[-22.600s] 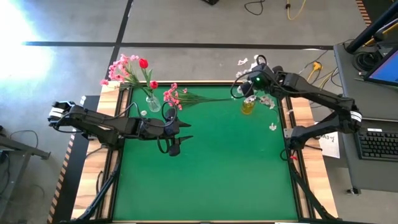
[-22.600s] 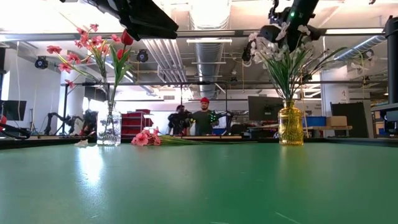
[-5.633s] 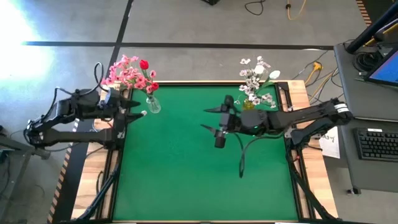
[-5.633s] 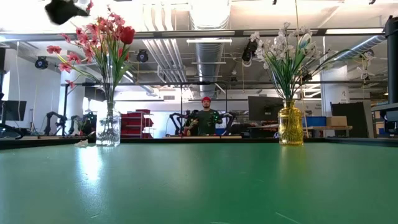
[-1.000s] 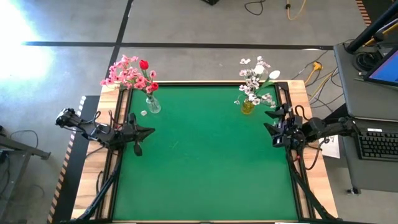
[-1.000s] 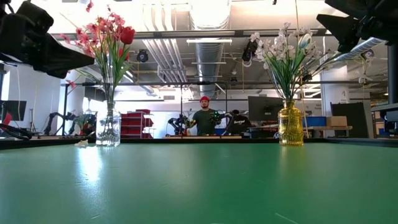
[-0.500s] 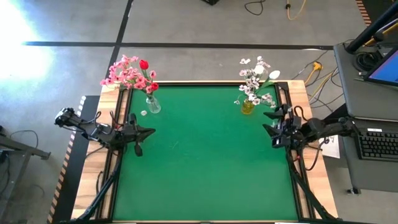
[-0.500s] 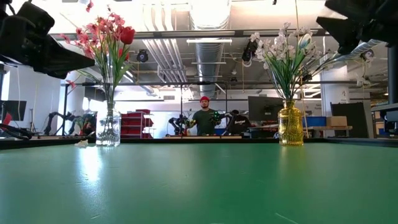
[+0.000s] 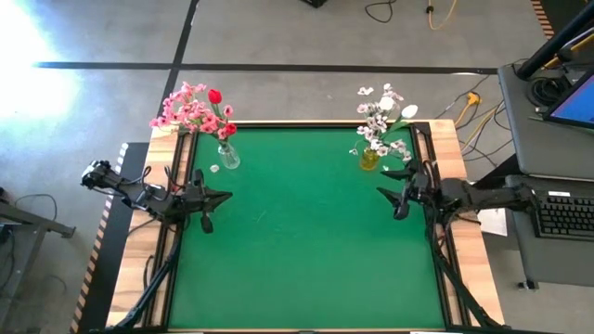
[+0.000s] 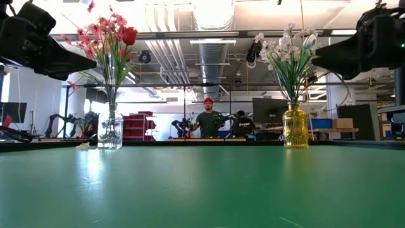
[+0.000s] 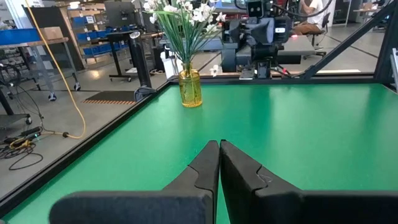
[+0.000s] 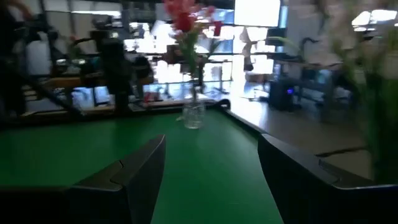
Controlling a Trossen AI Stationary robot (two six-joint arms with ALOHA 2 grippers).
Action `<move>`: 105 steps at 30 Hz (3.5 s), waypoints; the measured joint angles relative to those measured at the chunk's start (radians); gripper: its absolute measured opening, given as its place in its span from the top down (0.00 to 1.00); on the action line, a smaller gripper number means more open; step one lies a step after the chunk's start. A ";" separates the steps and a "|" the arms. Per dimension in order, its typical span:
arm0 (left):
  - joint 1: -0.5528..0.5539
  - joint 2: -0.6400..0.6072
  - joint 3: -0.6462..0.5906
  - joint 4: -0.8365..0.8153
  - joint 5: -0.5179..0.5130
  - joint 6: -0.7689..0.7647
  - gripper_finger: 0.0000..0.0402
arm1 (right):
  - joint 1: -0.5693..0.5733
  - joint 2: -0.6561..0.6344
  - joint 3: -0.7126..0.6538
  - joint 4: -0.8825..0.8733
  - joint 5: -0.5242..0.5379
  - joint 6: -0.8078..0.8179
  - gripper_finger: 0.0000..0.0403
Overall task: Sort flowers into vase by color
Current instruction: Return to Home Position
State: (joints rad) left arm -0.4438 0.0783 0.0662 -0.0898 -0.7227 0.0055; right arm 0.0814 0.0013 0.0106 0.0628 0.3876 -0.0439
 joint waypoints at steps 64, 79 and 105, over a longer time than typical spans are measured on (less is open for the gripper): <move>0.000 0.009 -0.001 0.000 0.000 0.000 1.00 | -0.224 0.166 0.000 -0.030 -0.308 0.070 0.38; 0.000 0.009 -0.001 0.000 0.000 0.000 1.00 | -0.224 0.165 0.000 -0.029 -0.309 0.070 0.38; 0.000 0.009 -0.001 0.000 0.000 0.000 1.00 | -0.224 0.166 0.000 -0.028 -0.309 0.070 0.38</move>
State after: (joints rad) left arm -0.4441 0.0875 0.0650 -0.0902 -0.7223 0.0051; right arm -0.1425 0.1669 0.0105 0.0345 0.0787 0.0261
